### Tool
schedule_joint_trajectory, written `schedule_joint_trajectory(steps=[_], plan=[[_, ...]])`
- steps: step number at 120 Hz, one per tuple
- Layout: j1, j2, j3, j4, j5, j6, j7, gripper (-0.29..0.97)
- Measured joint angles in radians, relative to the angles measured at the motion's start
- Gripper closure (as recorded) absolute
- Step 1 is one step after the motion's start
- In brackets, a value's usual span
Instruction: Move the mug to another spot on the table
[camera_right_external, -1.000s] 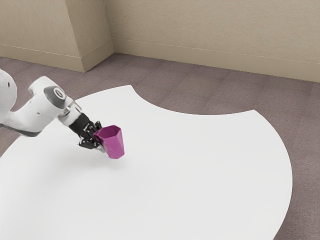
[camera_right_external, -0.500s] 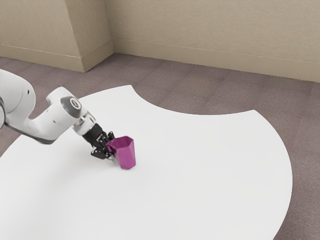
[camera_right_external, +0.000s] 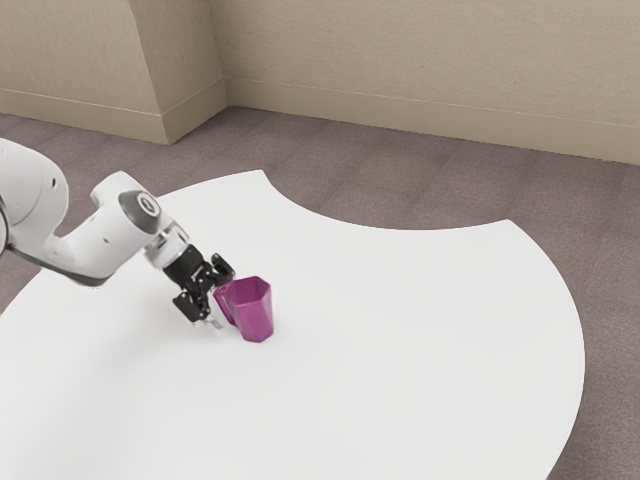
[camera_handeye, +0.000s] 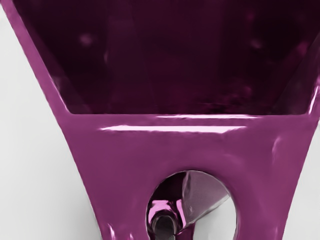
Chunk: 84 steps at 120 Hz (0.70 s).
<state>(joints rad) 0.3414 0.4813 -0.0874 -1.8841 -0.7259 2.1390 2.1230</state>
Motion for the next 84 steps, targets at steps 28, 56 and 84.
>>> schedule_joint_trajectory(steps=[28,56,84], plan=[[0.010,-0.223,-0.001,-0.131,0.005,-0.008,-0.008,0.03],[-0.015,-0.370,-0.106,-0.059,0.407,-0.085,-0.199,0.01],[-0.070,-0.374,-0.136,0.160,0.654,-0.301,-0.474,0.00]])
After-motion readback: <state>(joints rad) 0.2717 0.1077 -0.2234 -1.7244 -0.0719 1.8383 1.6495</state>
